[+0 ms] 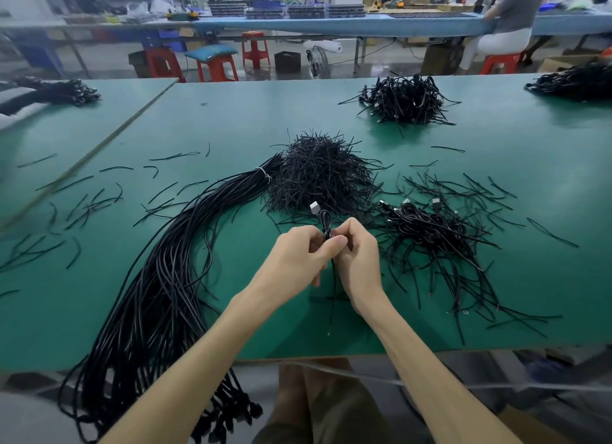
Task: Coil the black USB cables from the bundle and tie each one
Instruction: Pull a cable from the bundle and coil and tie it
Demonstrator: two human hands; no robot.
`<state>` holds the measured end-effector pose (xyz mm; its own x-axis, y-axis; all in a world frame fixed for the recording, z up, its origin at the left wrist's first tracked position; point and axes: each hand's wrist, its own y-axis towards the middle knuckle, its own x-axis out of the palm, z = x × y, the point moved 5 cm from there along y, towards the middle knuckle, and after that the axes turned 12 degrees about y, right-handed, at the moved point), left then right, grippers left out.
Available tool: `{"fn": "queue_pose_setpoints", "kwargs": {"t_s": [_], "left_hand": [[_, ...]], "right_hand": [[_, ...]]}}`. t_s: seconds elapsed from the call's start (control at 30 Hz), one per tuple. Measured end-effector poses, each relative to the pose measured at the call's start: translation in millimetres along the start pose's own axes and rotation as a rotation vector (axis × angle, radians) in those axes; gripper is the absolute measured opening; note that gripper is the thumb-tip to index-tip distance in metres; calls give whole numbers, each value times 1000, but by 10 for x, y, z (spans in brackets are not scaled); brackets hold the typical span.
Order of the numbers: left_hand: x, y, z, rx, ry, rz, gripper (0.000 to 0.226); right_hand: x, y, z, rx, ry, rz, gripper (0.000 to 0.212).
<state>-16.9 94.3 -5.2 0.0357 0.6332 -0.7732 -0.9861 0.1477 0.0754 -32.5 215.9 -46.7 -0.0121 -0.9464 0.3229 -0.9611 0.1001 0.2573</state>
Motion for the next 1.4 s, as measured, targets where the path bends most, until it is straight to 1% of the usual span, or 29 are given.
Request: {"fn": "queue_pose_setpoints", "kwargs": {"t_s": [0.07, 0.17, 0.23, 0.33, 0.4, 0.5, 0.57, 0.6, 0.67, 0.7, 0.77, 0.83, 0.9, 0.93, 0.97, 1.03, 1.13, 1.2, 1.27, 1.33, 1.4], "left_hand": [[-52, -1, -40, -36, 89, 47, 42], [-128, -7, -90, -72, 185, 86, 46], [-157, -7, -108, -61, 236, 70, 46], [-198, -25, -125, -32, 263, 36, 44], [-216, -36, -141, -2, 284, 3, 46], [-194, -50, -179, 72, 320, -126, 47], [-221, -80, -204, 83, 271, -178, 50], [-260, -86, -230, 67, 240, -173, 51], [-384, -67, -329, 15, 215, -94, 46], [-463, -41, -402, -12, 253, -27, 42], [-642, 8, -605, -103, 435, 130, 32], [-790, 23, -853, -261, 564, 226, 30], [-851, -23, -1082, -412, 647, 204, 38], [-843, -42, -1164, -448, 705, 164, 43], [-817, -53, -1226, -457, 754, 128, 47], [-777, -50, -1291, -451, 785, 102, 45], [-756, -18, -1315, -462, 747, 70, 37], [-749, -22, -1286, -448, 690, 80, 31], [-747, -48, -1215, -404, 637, 125, 32], [-763, -68, -1114, -360, 628, 167, 33], [-749, -59, -1025, -329, 549, 136, 35]], "right_hand": [[12, 8, 1, 1, -73, -26, 16], [38, 10, 15, 15, -151, -60, 29], [57, 11, 8, 38, -160, -68, 27], [82, 6, -37, 99, -150, -85, 37], [99, 6, -80, 137, -156, -129, 34], [114, 34, -126, 169, -282, -191, 27], [108, 66, -178, 174, -317, -204, 20], [91, 84, -223, 170, -325, -196, 19], [18, 140, -326, 186, -290, -152, 18], [-47, 183, -382, 203, -257, -121, 17], [-216, 303, -538, 204, -275, -54, 15], [-431, 453, -730, 150, -426, 7, 14], [-645, 582, -901, 86, -651, 49, 18], [-741, 628, -963, 66, -765, 62, 19], [-822, 662, -996, 54, -868, 69, 19], [-931, 694, -995, 45, -1039, 66, 17], [-995, 670, -899, 47, -1260, 48, 18], [-991, 632, -847, 16, -1393, 51, 24], [-950, 585, -839, -55, -1486, 77, 32], [-850, 540, -838, -150, -1561, 60, 39], [-706, 494, -817, -208, -1545, 15, 40]]}}
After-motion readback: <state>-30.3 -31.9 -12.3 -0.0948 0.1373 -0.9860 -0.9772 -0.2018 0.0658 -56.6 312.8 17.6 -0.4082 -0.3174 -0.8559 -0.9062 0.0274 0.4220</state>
